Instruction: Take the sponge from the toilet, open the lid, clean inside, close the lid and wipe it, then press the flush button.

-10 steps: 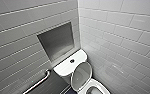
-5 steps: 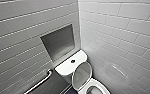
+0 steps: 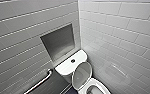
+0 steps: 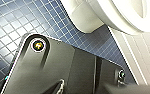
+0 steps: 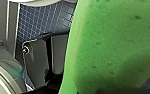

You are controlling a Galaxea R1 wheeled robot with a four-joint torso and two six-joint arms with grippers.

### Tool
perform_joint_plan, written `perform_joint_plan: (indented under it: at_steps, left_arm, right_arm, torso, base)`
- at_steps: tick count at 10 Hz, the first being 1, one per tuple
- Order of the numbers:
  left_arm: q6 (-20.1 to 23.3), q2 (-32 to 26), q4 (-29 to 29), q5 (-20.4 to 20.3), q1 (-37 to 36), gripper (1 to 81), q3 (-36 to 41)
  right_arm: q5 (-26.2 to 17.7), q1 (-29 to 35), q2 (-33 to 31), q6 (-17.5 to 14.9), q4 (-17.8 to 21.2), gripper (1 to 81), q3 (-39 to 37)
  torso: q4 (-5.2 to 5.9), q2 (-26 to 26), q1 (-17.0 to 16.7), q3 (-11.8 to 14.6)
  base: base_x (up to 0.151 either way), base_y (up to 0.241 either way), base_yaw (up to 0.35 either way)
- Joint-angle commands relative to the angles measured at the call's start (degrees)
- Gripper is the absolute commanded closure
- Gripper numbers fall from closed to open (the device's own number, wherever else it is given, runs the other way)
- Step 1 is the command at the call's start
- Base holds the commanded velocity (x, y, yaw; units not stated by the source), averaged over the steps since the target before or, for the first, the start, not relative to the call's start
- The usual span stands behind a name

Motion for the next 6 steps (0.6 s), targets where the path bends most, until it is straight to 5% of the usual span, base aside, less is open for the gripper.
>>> perform_joint_plan:
  at_steps: [1, 2, 3, 5, 6]
  left_arm:
    - [-2.2, -1.2, -0.9, 3.2, -3.9, 1.0, 3.0]
    - [-2.2, -1.1, -1.1, 3.5, -4.7, 1.0, 3.1]
    - [-2.4, -0.9, -1.3, 3.7, -5.9, 1.0, 3.2]
    - [-6.9, -0.9, -1.3, 3.7, -8.6, 1.0, 4.3]
    - [-7.3, -1.0, -1.3, 3.7, -9.6, 1.0, 5.4]
  right_arm:
    - [4.2, -6.0, 2.9, -6.0, -1.6, 81.1, -5.7]
    - [5.2, -7.9, 4.6, -6.8, -1.6, 81.1, -7.6]
    - [6.4, -9.3, 6.3, -7.1, -1.7, 81.1, -9.7]
    - [8.0, -10.8, 8.2, -7.6, -1.6, 81.1, -12.1]
    - [8.1, -11.4, 8.9, -7.9, -1.6, 81.1, -12.6]
  torso:
    - [0.00, 5.7, -3.7, 0.0]
    - [0.00, 5.9, -3.8, 0.0]
    - [0.00, 6.7, -4.3, 4.0]
    - [0.00, 9.7, -6.3, 5.7]
    - [0.00, 5.9, -3.9, 6.6]
  base:
    - [0.000, 0.000, 0.000]
    - [0.000, 0.000, 0.000]
    - [0.000, 0.000, 0.000]
    - [0.000, 0.000, 0.000]
    - [0.000, 0.000, 0.000]
